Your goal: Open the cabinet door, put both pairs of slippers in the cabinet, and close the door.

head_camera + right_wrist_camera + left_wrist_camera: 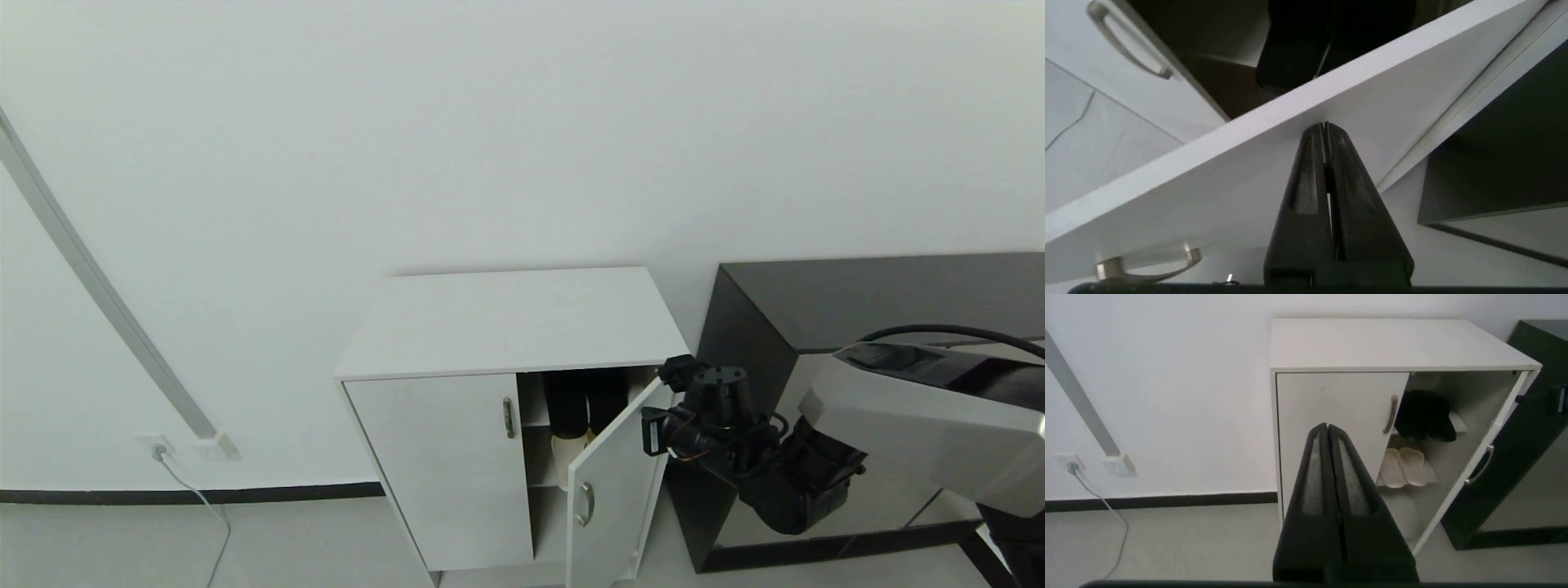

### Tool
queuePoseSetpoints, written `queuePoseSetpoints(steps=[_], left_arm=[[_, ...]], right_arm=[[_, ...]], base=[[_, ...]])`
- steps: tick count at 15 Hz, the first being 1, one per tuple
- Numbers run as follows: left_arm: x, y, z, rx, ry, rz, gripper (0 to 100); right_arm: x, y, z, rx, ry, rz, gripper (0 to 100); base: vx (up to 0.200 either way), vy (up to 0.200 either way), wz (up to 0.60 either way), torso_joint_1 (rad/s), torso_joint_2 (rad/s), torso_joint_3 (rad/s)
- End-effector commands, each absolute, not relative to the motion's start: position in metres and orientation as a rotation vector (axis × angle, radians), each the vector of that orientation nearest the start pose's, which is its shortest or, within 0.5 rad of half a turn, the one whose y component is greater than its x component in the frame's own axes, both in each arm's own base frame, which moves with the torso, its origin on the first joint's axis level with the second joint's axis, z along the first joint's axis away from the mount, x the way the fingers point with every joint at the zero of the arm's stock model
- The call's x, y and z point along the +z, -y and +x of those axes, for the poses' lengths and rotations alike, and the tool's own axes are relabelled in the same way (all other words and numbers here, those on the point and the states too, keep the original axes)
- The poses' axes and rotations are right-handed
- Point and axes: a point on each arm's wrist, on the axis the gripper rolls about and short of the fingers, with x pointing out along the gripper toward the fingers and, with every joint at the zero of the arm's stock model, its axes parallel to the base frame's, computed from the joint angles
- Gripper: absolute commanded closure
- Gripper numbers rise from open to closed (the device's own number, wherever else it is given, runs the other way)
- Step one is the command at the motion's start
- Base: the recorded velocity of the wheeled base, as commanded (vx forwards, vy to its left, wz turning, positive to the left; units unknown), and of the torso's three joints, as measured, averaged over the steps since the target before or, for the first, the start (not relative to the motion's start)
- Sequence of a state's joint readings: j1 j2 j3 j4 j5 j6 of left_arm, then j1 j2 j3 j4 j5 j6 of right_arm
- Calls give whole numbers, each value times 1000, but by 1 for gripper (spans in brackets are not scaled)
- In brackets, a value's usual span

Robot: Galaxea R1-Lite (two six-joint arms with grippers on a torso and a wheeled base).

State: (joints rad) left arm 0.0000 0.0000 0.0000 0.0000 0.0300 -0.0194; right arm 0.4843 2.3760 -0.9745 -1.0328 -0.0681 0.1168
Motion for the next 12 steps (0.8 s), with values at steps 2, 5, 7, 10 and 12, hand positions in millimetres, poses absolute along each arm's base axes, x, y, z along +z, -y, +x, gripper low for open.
queuePoseSetpoints(steps=[2,5,7,10,12], left_arm=[[76,-1,-23,31,-1,-20,100],[76,-1,-23,29,-1,-20,100],[76,-1,-23,29,-1,-20,100],[76,-1,-23,29,-1,-20,100],[76,-1,-23,29,-1,-20,100]], right_arm=[[5,-196,375,386,-374,18,100],[5,-197,378,385,-367,23,100],[4,-199,382,384,-359,27,100],[4,-198,386,380,-351,30,100],[2,-199,388,375,-349,31,100]], base=[[0,0,0,0,0,0],[0,0,0,0,0,0],[0,0,0,0,0,0],[0,0,0,0,0,0],[0,0,0,0,0,0]])
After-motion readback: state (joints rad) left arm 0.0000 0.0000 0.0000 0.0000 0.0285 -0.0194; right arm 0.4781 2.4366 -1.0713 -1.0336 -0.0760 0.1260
